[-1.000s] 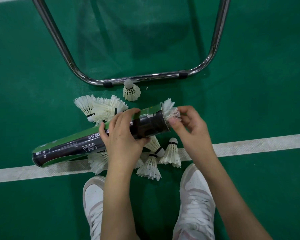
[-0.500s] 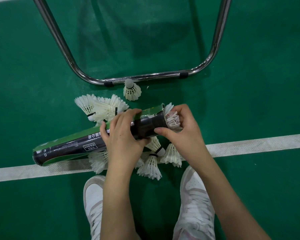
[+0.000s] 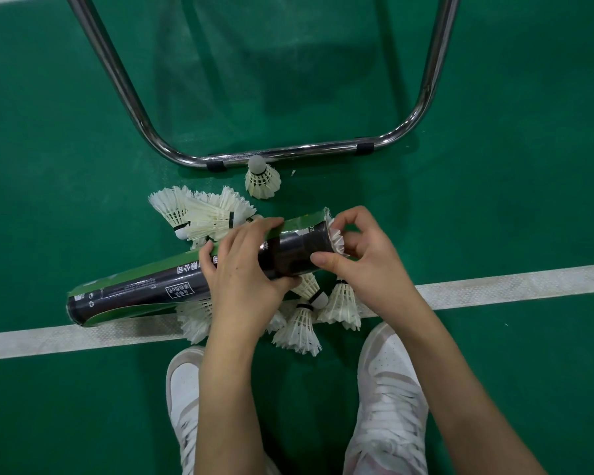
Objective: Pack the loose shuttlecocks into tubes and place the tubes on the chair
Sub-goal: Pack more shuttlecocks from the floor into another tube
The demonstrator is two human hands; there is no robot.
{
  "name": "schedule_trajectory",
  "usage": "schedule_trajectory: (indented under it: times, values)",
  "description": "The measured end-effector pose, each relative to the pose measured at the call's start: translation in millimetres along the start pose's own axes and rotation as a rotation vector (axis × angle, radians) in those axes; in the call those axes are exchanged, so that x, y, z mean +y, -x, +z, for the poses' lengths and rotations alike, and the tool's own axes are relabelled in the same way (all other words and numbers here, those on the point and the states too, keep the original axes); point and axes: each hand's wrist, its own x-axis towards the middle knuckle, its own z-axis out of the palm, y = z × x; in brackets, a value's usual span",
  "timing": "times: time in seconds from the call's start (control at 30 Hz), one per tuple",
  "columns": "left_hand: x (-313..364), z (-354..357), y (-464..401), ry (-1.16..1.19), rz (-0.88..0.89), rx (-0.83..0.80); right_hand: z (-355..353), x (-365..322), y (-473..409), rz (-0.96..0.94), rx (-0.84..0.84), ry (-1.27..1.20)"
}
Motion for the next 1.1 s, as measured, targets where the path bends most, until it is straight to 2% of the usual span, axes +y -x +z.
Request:
schedule_trajectory:
  times: [0.2,0.7,1.1]
  values:
    - [3.8,0.4,-1.0,0.008,0.008,-0.018,-9.8,0.8,-4.1,0.043,-0.078,-0.039]
    - [-1.8,0.7,-4.1,-0.001,0.047,0.026,-6.9,1.3,0.9,-0.059,0.016,-0.026]
    - [0.7,0.0,-0.8,-0.049,-0.085,0.038,-7.1,-4.4,-9.7,-0.046,-0.031,-0.031]
